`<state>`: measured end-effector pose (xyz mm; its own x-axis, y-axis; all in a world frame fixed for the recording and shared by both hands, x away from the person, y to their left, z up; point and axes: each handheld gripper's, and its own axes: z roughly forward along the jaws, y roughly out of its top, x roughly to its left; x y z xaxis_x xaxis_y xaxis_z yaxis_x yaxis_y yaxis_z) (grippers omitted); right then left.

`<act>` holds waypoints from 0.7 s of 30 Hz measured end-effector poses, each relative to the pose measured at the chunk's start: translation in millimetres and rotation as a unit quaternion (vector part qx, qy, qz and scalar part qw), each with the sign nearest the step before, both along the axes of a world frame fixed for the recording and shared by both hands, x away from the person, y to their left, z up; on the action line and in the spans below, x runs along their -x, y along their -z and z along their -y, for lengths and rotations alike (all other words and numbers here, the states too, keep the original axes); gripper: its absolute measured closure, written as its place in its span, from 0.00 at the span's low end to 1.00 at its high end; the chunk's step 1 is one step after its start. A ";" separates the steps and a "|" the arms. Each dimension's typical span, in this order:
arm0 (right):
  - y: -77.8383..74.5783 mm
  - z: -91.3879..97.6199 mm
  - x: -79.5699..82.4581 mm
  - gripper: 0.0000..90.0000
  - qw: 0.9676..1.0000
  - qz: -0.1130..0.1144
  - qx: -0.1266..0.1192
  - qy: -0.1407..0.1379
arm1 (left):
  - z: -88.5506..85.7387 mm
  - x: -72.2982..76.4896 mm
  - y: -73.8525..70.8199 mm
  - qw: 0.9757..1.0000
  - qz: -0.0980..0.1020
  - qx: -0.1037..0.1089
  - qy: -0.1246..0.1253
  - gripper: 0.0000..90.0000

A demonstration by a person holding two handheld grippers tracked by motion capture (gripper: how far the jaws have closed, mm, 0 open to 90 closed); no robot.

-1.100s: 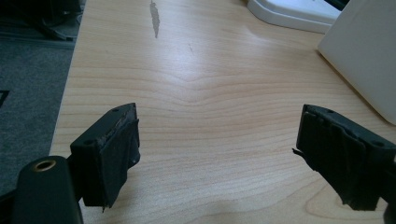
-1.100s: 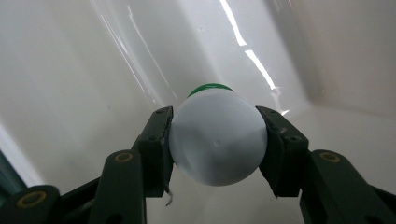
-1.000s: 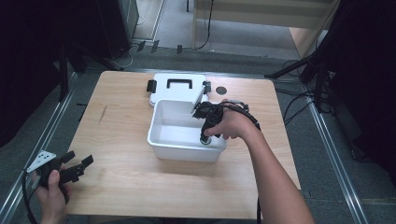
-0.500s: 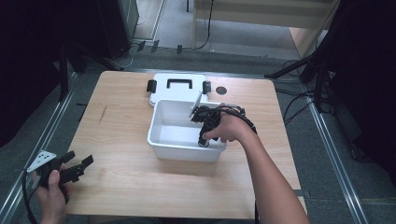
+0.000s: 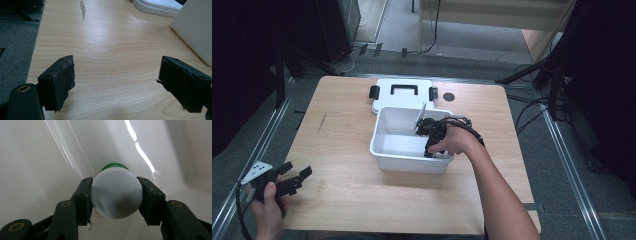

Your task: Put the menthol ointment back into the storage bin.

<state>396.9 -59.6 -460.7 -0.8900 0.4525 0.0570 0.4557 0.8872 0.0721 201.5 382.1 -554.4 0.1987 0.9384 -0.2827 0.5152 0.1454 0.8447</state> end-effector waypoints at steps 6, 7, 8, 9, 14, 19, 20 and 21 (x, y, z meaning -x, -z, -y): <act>1.8 -1.3 -0.1 0.56 1.000 -0.002 0.011 -0.003 | 0.0 0.0 0.0 1.000 0.000 0.000 0.000 0.16; 2.2 -1.6 -0.2 0.56 1.000 -0.002 0.013 -0.003 | 0.0 0.0 0.0 1.000 0.000 0.000 0.000 0.16; 2.5 -1.8 -0.2 0.56 1.000 -0.001 0.015 -0.003 | 0.0 0.0 0.0 1.000 0.000 0.000 0.000 0.16; 2.4 -2.0 -0.2 0.57 1.000 -0.002 0.016 -0.003 | 0.0 0.0 0.0 1.000 0.000 0.000 0.000 0.16; 2.4 -1.8 0.0 0.57 1.000 -0.003 0.015 -0.003 | -0.1 -0.1 0.0 1.000 0.000 0.001 0.000 0.16; 2.4 -1.9 -0.2 0.57 1.000 -0.005 0.016 -0.003 | -0.2 -0.1 0.0 1.000 0.000 0.001 0.001 0.16; 2.4 -1.9 -0.2 0.56 1.000 -0.005 0.017 -0.003 | -0.2 -0.1 0.0 1.000 0.000 0.001 0.001 0.16; 2.2 -1.9 -0.3 0.56 1.000 -0.006 0.016 -0.003 | 0.0 -0.2 0.1 1.000 0.000 0.002 -0.001 0.16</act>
<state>397.2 -57.7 -462.9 -0.8922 0.4486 0.0528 0.4506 0.8919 0.0377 201.7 382.1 -554.6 0.1977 0.9375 -0.2863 0.5144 0.1494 0.8445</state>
